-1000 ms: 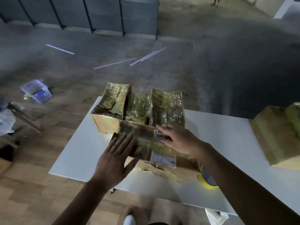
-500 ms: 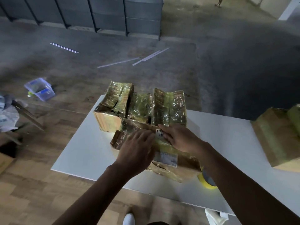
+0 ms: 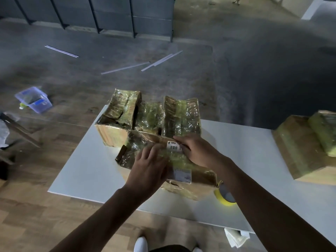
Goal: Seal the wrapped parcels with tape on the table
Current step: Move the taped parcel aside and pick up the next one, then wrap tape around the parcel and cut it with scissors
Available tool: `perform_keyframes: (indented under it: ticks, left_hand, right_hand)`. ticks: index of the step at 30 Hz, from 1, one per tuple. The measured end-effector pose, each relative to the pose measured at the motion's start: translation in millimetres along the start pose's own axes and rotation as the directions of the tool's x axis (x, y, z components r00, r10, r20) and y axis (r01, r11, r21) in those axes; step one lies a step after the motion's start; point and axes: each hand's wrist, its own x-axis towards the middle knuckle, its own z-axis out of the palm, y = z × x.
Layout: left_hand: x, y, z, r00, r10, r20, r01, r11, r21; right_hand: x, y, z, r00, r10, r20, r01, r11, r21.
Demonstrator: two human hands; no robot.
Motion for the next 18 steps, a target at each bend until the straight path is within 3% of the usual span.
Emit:
perform_keyframes:
  ticks: [3, 6, 10, 14, 18]
  left_hand:
    - [8.6, 21.2, 4.2, 0.997, 0.071, 0.009, -0.071, 0.997, 0.039]
    - [18.8, 50.5, 13.3, 0.995, 0.091, 0.043, -0.091, 0.996, -0.015]
    - [37.6, 95.8, 27.1, 0.982, 0.173, 0.076, -0.159, 0.974, -0.164]
    - [53.6, 148.9, 43.8, 0.962, 0.269, 0.051, -0.242, 0.921, -0.304]
    - [51.8, 195.5, 70.7, 0.966, 0.184, 0.183, -0.09, 0.898, -0.43]
  right_hand:
    - [-17.6, 12.1, -4.4, 0.982, -0.041, -0.186, 0.044, 0.999, 0.011]
    - [-40.3, 26.8, -11.3, 0.951, 0.087, -0.296, -0.076, 0.996, 0.05]
    - [-79.9, 47.7, -16.3, 0.901, 0.294, -0.32, -0.276, 0.956, 0.102]
    - [-116.9, 68.1, -13.4, 0.86, 0.474, -0.188, -0.448, 0.879, 0.165]
    - [-138.0, 87.4, -10.7, 0.825, 0.56, 0.083, -0.561, 0.828, -0.002]
